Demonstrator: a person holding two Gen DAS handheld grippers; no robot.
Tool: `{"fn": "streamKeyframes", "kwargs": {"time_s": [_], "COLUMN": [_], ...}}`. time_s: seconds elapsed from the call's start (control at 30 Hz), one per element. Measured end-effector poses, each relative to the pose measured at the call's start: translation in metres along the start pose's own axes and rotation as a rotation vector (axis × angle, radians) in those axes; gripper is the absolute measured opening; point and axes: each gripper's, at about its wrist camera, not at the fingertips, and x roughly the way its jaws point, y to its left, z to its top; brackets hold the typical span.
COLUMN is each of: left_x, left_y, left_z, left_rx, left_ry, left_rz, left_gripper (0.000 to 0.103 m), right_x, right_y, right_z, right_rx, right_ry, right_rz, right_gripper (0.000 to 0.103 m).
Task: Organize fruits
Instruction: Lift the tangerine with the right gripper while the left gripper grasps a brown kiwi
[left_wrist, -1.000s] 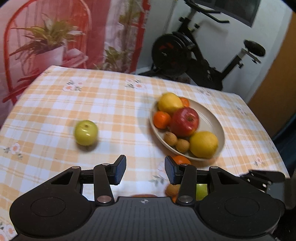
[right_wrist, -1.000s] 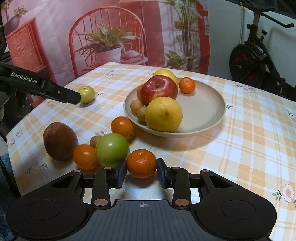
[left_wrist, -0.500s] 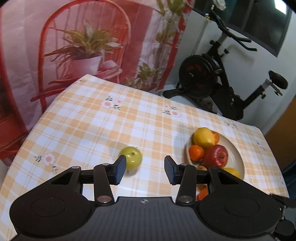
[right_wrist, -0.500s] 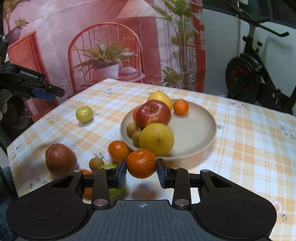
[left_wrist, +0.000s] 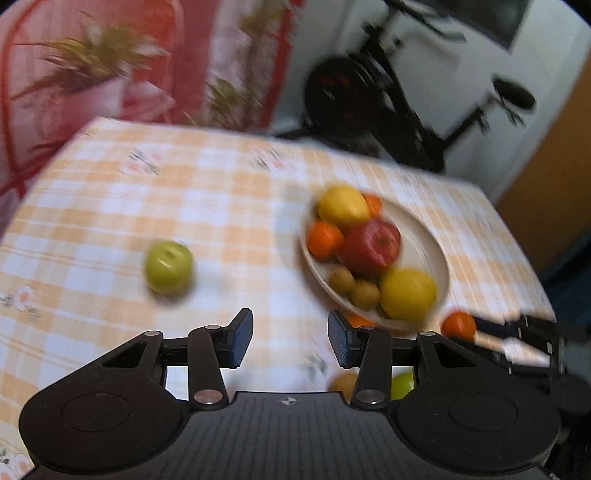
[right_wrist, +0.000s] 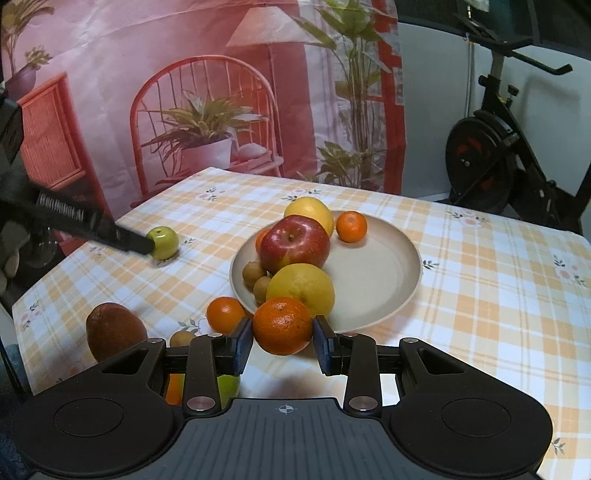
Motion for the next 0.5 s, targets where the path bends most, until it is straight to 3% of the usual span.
{"fn": "streamKeyframes", "kwargs": {"time_s": [0.2, 0.5], "left_x": [0.024, 0.040], "left_y": [-0.012, -0.034], "left_z": [-0.011, -0.014], "left_rx": [0.029, 0.148], "left_ry": [0.100, 0.158], "left_rz": [-0.039, -0.030], "left_gripper": [0.041, 0.041], "right_x": [-0.001, -0.001], "right_y": [0.000, -0.002], "right_z": [-0.003, -0.005], "right_rx": [0.000, 0.010], "right_ry": [0.006, 0.007], "right_rz": [0.005, 0.002], "right_gripper": [0.032, 0.032]}}
